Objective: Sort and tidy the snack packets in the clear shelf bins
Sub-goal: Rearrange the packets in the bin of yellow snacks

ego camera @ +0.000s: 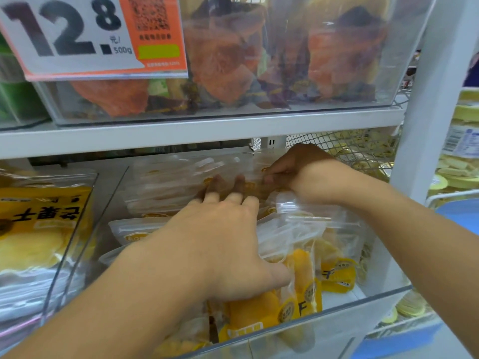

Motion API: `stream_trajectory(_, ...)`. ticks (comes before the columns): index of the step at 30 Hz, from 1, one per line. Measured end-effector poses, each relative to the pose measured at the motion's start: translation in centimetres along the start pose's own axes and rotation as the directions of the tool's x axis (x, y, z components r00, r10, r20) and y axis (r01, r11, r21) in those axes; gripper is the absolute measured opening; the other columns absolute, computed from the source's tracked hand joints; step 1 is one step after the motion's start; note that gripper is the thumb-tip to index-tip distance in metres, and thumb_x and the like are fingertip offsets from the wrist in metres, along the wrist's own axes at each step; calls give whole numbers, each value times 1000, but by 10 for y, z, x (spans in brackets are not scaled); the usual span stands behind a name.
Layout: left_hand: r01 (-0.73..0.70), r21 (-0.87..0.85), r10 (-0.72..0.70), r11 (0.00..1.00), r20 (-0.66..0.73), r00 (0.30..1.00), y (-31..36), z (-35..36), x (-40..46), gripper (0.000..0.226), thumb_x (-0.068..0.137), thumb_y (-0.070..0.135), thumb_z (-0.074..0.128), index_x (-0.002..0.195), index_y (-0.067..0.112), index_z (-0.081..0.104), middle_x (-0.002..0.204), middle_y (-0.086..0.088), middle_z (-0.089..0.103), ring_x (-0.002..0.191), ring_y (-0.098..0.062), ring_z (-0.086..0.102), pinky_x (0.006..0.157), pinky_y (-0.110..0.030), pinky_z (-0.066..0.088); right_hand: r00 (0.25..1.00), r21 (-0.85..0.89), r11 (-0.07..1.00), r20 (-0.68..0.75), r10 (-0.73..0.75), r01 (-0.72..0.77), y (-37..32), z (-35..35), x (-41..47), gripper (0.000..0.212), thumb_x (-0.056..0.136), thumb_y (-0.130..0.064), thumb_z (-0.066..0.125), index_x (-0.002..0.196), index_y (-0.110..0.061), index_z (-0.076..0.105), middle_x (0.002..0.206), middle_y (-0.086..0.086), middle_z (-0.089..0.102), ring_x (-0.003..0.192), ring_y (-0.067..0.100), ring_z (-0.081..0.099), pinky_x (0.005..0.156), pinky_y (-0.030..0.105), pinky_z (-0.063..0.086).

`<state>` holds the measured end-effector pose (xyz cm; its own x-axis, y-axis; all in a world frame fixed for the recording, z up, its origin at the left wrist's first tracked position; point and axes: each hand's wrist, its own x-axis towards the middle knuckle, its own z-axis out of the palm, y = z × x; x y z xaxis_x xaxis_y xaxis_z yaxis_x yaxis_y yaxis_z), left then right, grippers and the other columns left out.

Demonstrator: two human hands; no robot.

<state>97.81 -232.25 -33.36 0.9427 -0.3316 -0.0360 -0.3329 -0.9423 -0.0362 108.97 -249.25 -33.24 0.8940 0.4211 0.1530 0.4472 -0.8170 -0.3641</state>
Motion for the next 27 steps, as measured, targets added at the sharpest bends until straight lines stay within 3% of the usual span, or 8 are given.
stream_trajectory(3,-2,-3,2,1000,7,1000,1,-1,-2,86,72,80,48,141,32,32,156,15,9,136,-25,31,93,-34,37,997,244,970,-76,7,12,3,-2,-14,14,94,-28,68,96,-25,81,90,-9,77,89,4,69,83,17,51)
stream_trajectory(5,17,-6,-17,1000,2,1000,-1,-1,-2,80,68,82,50,130,33,39,142,11,19,123,-22,35,83,-33,35,986,173,983,-162,-38,66,6,-2,-22,14,95,-26,66,97,-25,81,94,-9,77,88,3,67,79,12,50)
stream_trajectory(8,20,13,-19,1000,-9,1000,-4,-1,-2,84,68,85,50,136,35,40,125,5,40,114,-20,42,82,-34,38,923,-42,985,-342,-174,170,8,-3,-38,18,97,-26,61,99,-23,78,92,-4,77,88,14,69,81,33,54)
stream_trajectory(12,17,-16,-17,1000,17,1000,-6,0,1,89,71,84,52,142,32,38,135,6,49,122,-22,46,91,-36,42,685,-315,907,-596,-418,279,9,-7,-60,29,100,-26,49,94,-8,70,77,6,70,70,28,66,60,43,54)
stream_trajectory(16,-4,-34,4,999,23,1000,-6,0,3,94,69,84,53,145,30,37,141,4,47,129,-23,45,97,-37,43,396,-422,874,-780,-485,239,7,-21,-90,18,101,-4,54,94,4,69,78,11,69,62,30,67,55,40,54)
stream_trajectory(18,-13,-45,13,999,11,1000,-8,1,4,93,68,84,55,143,30,40,141,5,47,129,-23,45,101,-39,44,328,-411,883,-821,-467,227,7,-34,-108,27,106,-10,48,95,6,67,74,12,66,59,29,63,59,33,49)
stream_trajectory(23,-51,-84,52,995,16,999,-11,1,7,102,70,82,60,151,29,29,151,6,38,137,-22,40,108,-43,42,438,-260,950,-843,-311,174,17,-51,-157,37,109,-29,40,107,-2,66,77,0,53,66,24,53,63,41,46)
stream_trajectory(27,-107,-134,109,985,11,994,-11,1,9,108,72,74,66,158,28,18,160,8,26,145,-20,31,114,-42,37,485,-570,816,-689,-538,95,17,-29,-167,14,98,2,56,98,3,70,69,14,61,54,32,55,48,37,49)
